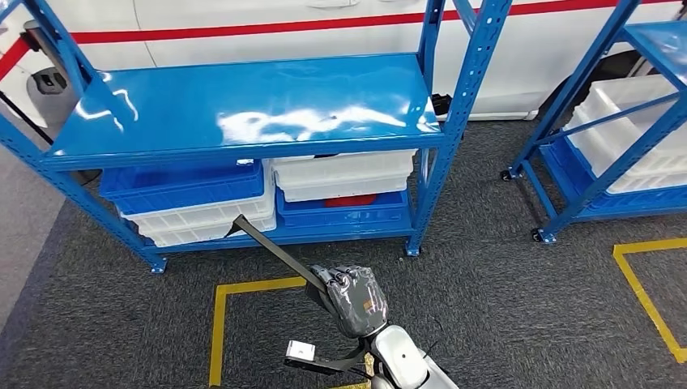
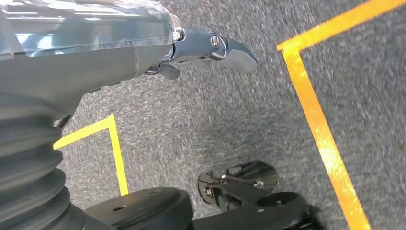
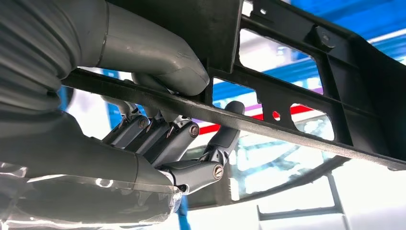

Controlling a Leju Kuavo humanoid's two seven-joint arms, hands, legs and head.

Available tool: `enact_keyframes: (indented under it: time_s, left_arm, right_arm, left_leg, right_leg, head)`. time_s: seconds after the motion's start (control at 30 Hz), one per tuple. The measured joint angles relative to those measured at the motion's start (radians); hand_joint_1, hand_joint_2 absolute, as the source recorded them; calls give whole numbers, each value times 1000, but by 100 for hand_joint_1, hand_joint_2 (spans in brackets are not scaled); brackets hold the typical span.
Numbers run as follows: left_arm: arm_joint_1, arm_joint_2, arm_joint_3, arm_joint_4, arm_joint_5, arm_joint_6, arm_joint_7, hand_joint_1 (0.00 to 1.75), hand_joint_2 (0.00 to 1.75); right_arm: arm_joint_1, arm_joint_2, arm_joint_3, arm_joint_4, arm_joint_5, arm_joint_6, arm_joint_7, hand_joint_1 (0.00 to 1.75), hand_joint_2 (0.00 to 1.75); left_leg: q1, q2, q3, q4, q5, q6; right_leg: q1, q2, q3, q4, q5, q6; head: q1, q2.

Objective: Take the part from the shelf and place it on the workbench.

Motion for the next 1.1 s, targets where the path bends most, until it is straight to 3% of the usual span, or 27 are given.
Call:
enact_keyframes:
  time_s: [0.03, 0.07, 0.13, 0.2, 0.27, 0.3, 0.37, 0.43, 0.47, 0.5, 0.53, 0.57, 0.67, 0.73, 0.8, 0.87, 0.93, 1.0, 1.03, 1.07, 1.1]
  left_arm:
    - [1, 0, 0, 0, 1, -2, 2, 0, 175]
    - [1, 0, 1, 0, 2, -3, 4, 0, 175]
    - [1, 1, 1, 0, 2, -4, 6, 0, 175]
    - [0, 2, 1, 0, 1, -4, 9, 0, 175]
    - [-1, 3, 2, 0, 1, -5, 13, 0, 175]
    - [-1, 2, 2, 0, 0, -6, 14, 0, 175]
    - [-4, 2, 3, 0, -3, -8, 16, 0, 175]
    - [-4, 1, 3, 0, -6, -10, 21, 0, 175]
    - [-3, 1, 3, 0, -7, -11, 23, 0, 175]
    - [-3, 1, 3, 0, -7, -12, 26, 0, 175]
    - [-3, 1, 3, 0, -6, -13, 27, 0, 175]
    - [-4, 1, 4, 0, -3, -13, 28, 0, 175]
    - [-5, 1, 4, 0, 4, -13, 28, 0, 175]
    - [-5, 1, 4, 0, 5, -13, 28, 0, 175]
    - [-7, 0, 4, 0, 6, -12, 28, 0, 175]
    - [-7, 0, 5, 0, 7, -13, 28, 0, 175]
    - [-5, 0, 6, 0, 7, -13, 28, 0, 175]
    - [-1, 1, 7, 0, 8, -13, 29, 0, 175]
    - [1, 1, 7, 0, 8, -13, 29, 0, 175]
    - [1, 1, 8, 0, 8, -13, 30, 0, 175]
    - [1, 2, 8, 0, 8, -13, 30, 0, 175]
  right_arm:
    - [6, 0, -3, -3, -3, 0, -3, 175, 175]
    - [13, 1, -7, -7, -5, 0, -5, 175, 175]
    - [23, 4, -15, -18, -7, 0, -6, 175, 175]
    - [32, 9, -22, -28, -3, 0, -4, 175, 175]
    - [44, 11, -28, -39, 6, 0, 2, 175, 175]
    - [50, 11, -32, -44, 11, -1, 6, 175, 175]
    - [59, 11, -39, -56, 17, -1, 14, 175, 175]
    - [64, 12, -42, -64, 21, -1, 20, 175, 175]
    - [67, 12, -43, -65, 22, -1, 22, 175, 175]
    - [72, 12, -43, -66, 22, -1, 24, 175, 175]
    - [77, 12, -43, -66, 22, -1, 26, 175, 175]
    - [80, 12, -44, -66, 20, -1, 27, 175, 175]
    - [81, 15, -44, -71, 14, -1, 27, 175, 175]
    - [81, 18, -44, -73, 10, -1, 28, 175, 175]
    - [82, 20, -44, -74, 7, -1, 29, 175, 175]
    - [82, 22, -44, -76, 6, -2, 30, 175, 175]
    - [80, 26, -44, -77, 6, -2, 32, 175, 175]
    - [81, 28, -43, -77, 6, -1, 35, 175, 175]
    - [81, 28, -43, -77, 6, -1, 37, 175, 175]
    - [82, 29, -43, -77, 6, -1, 38, 175, 175]
    - [81, 29, -42, -77, 6, 0, 40, 175, 175]
  left_leg:
    - [0, -2, 7, -13, 17, 4]
    - [0, -8, 32, -66, 50, 9]
    - [-1, -51, 99, -208, 111, 22]
    - [-3, -86, 130, -279, 129, 28]
    - [-5, -76, 132, -287, 133, 31]
    - [-4, -66, 134, -293, 138, 36]
    - [0, -41, 136, -306, 148, 49]
    - [-2, -13, 135, -309, 150, 55]
    - [-3, 2, 134, -309, 150, 55]
    - [-3, 16, 133, -308, 149, 55]
    - [-3, 29, 132, -308, 149, 54]
    - [-3, 41, 133, -308, 148, 53]
    - [-8, 70, 138, -306, 142, 42]
    - [-12, 85, 141, -305, 139, 31]
    - [-10, 94, 144, -304, 135, 19]
    - [-6, 63, 129, -262, 102, 10]
    - [-4, 16, 78, -141, 35, 5]
    - [-3, 1, 23, -24, -7, 1]
    - [-3, -1, 15, -12, 2, 1]
    - [-1, -4, 26, -41, 30, 0]
    - [1, -12, 53, -104, 71, 1]
  right_leg:
    - [2, 13, -1, 2, 0, 0]
    - [4, 27, -1, 4, 1, 0]
    - [6, 51, -3, 8, 2, 3]
    - [3, 71, -10, 10, 6, 13]
    - [0, 90, -17, 7, 13, 29]
    - [0, 86, -20, 9, 12, 35]
    - [3, 42, -43, 55, -20, 47]
    - [1, -10, -99, 176, -88, 56]
    - [-2, -19, -128, 239, -115, 59]
    - [-4, -23, -143, 276, -125, 62]
    - [-7, -27, -140, 276, -116, 64]
    - [-8, -33, -113, 233, -91, 65]
    - [0, -83, 4, 32, -21, 51]
    - [8, -90, 19, -4, -19, 36]
    - [7, -70, 17, -9, -14, 23]
    - [1, -51, 19, -18, -7, 10]
    - [-2, -31, 20, -21, -3, 3]
    - [-1, -6, 20, -19, -2, 1]
    - [-1, 8, 20, -18, -3, 2]
    - [-2, 22, 21, -15, -3, 3]
    - [-3, 37, 21, -11, -5, 6]
  head:
    - [0, 0]
    - [0, 0]
    - [0, 0]
    - [0, 0]
    - [0, 0]
    - [0, 0]
    - [0, 0]
    - [1, 0]
    - [1, 0]
    - [1, 0]
    - [1, 0]
    - [1, 0]
    - [1, 0]
    - [1, 0]
    - [1, 0]
    - [1, 0]
    - [1, 0]
    - [1, 0]
    - [1, 0]
    - [1, 0]
    - [1, 0]
